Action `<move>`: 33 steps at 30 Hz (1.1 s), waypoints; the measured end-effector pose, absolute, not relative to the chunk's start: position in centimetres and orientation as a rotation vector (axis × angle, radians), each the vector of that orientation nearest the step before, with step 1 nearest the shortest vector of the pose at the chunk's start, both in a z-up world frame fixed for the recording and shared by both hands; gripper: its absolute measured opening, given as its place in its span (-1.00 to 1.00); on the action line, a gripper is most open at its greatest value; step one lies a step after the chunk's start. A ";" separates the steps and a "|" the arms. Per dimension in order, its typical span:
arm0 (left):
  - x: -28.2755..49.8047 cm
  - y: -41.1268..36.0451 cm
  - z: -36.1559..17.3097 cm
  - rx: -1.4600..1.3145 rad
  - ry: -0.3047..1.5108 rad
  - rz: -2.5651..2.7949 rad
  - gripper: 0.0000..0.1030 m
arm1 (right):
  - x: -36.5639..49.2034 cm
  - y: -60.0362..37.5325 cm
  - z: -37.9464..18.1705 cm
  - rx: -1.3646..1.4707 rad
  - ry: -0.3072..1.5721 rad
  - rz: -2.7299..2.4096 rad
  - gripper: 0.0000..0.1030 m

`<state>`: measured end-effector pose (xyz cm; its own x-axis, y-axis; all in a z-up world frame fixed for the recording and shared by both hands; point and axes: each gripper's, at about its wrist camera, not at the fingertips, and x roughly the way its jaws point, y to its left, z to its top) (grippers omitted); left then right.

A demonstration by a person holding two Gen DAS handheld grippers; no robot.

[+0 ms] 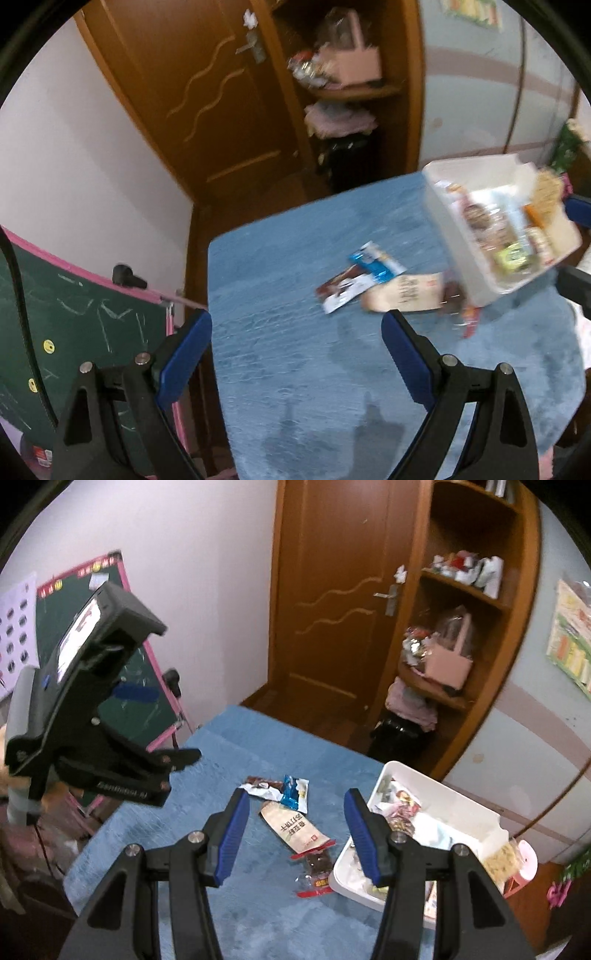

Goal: Organize snacks
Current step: 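Withdraw both open tools from the box toward the remaining wrappers, then grasp the brown chocolate wrapper with the left tool while the right tool grasps the beige biscuit bag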

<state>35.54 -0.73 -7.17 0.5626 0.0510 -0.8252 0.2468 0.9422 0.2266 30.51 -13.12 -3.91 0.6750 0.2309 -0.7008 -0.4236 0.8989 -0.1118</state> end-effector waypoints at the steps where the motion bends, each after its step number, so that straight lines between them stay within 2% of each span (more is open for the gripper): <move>1: 36.4 -0.4 -8.0 0.330 0.994 -0.119 0.80 | 31.4 -12.9 -4.8 -0.273 0.767 0.390 0.05; 4: 39.3 0.7 -11.0 0.308 1.071 -0.142 0.80 | 34.0 -12.6 -7.5 -0.265 0.848 0.411 0.05; 12: 42.7 -1.4 -16.4 0.453 1.120 -0.275 0.80 | 39.8 -11.5 -14.6 -0.312 1.052 0.487 0.05; 19: 44.4 -3.7 -20.0 0.574 1.152 -0.382 0.80 | 41.3 -9.4 -19.0 -0.491 1.162 0.553 0.05; 33: 48.8 -4.7 -25.3 0.492 1.285 -0.493 0.80 | 43.3 -9.1 -24.1 -0.585 1.334 0.598 0.05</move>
<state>48.83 -4.72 -25.29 0.2101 -0.0713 -0.9751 0.5987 0.7979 0.0707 43.28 -9.05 -24.11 0.1347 0.0638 -0.9888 -0.6954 0.7170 -0.0484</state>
